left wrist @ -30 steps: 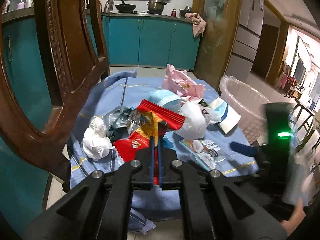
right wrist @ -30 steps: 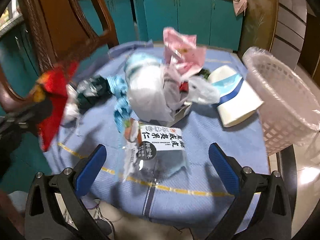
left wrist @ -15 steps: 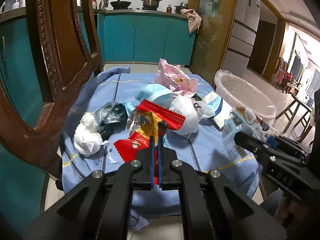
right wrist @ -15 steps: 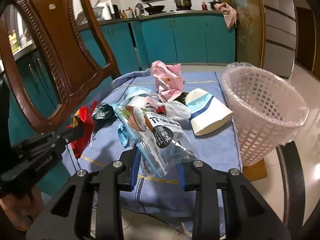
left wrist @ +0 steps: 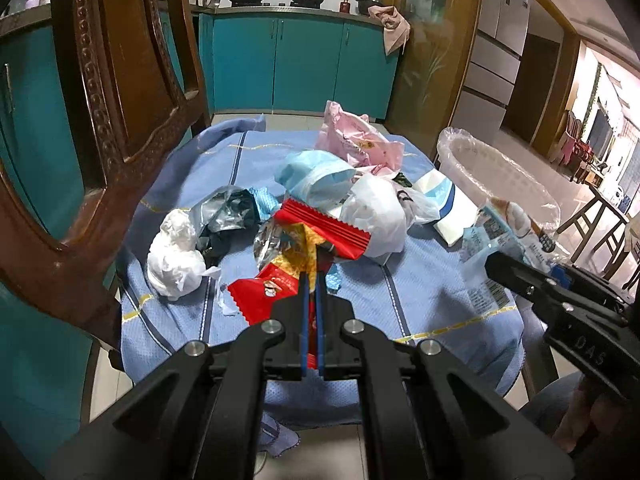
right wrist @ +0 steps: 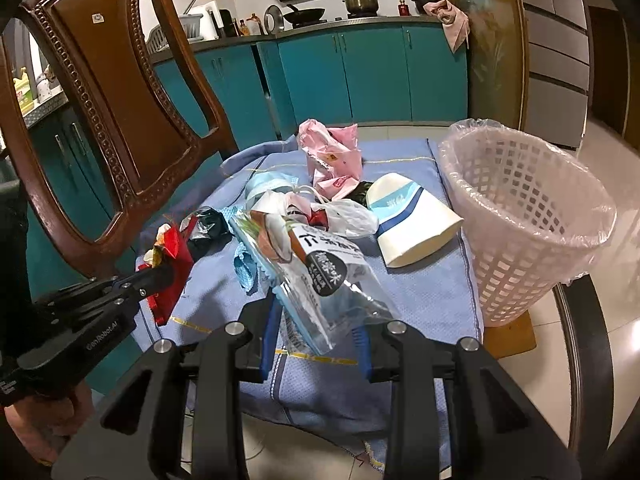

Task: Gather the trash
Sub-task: 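Carry the clear snack bag with the right gripper into the basket and release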

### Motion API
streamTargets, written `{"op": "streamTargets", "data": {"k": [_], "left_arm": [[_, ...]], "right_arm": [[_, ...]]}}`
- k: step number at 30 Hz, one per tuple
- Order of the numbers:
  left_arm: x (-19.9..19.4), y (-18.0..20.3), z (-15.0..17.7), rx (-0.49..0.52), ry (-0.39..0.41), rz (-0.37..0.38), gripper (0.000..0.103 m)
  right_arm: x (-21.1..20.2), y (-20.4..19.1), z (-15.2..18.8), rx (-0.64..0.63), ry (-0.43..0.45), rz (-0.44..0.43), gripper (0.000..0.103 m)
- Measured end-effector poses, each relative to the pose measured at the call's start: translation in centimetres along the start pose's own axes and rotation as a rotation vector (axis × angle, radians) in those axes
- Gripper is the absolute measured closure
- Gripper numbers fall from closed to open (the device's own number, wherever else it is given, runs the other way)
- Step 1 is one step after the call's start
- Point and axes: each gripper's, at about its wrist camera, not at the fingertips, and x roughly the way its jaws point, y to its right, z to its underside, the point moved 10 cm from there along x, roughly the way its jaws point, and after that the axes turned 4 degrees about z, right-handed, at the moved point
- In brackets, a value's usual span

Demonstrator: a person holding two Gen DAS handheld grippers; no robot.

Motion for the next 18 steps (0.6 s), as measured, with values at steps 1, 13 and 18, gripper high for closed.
{"op": "streamTargets", "data": {"k": [1, 13, 18], "left_arm": [[0.06, 0.06, 0.05, 0.002, -0.002, 0.000, 0.099], [0.28, 0.18, 0.36, 0.008, -0.015, -0.005, 0.099], [0.33, 0.06, 0.34, 0.006, -0.017, -0.005, 0.099]], "right_arm": [[-0.07, -0.01, -0.03, 0.000, 0.001, -0.002, 0.071], [-0.02, -0.23, 0.03, -0.006, -0.003, -0.006, 0.071], [0.02, -0.30, 0.10, -0.012, -0.006, -0.007, 0.071]]}}
